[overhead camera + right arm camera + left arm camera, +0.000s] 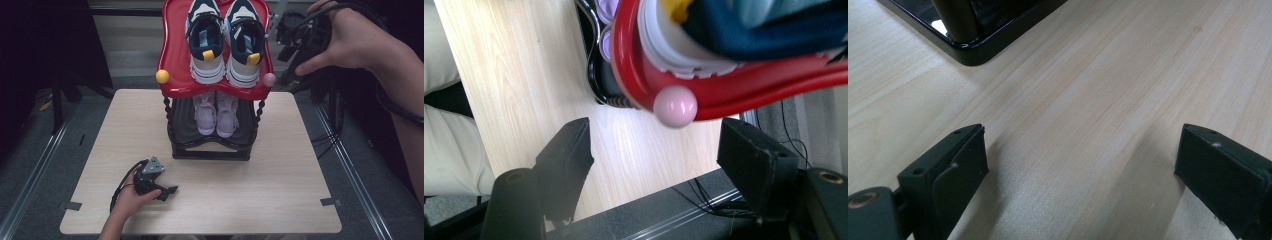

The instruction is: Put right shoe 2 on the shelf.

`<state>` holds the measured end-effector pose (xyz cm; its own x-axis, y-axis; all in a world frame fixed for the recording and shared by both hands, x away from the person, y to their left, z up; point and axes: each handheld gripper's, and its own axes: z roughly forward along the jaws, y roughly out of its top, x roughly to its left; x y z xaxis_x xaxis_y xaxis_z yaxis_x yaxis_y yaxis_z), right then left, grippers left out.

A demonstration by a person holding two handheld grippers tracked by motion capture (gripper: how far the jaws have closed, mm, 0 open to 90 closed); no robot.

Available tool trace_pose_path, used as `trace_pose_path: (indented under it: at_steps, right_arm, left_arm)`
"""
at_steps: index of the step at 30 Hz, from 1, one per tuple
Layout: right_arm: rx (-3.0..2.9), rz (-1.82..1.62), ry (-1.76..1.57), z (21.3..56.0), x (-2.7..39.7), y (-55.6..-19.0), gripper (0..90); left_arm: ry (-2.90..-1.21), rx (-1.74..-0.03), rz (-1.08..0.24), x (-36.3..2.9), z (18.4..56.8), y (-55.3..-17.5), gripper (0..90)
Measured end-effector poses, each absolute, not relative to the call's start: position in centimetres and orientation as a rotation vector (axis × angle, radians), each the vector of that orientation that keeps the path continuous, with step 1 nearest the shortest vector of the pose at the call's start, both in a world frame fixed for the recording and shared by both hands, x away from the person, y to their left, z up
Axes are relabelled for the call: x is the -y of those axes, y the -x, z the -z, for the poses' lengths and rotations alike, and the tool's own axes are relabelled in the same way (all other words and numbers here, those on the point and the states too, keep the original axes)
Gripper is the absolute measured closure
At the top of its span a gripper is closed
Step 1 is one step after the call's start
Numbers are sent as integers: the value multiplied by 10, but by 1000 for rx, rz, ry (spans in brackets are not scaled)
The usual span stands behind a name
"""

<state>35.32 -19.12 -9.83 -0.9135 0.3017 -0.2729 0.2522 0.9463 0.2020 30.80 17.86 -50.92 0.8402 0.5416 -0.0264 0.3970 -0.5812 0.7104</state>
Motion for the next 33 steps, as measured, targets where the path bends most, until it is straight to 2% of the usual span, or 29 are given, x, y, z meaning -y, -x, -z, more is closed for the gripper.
trace_pose_path:
  at_steps: [11, 33]
  right_arm:
    - [-2789, -298, -476, 117, 220, -340, 290]
    - [-2844, -353, -519, 189, 248, -329, 285]
  left_arm:
    - [-2270, -676, -249, -179, 509, -308, 60]
    - [-2264, -676, -252, -179, 509, -308, 59]
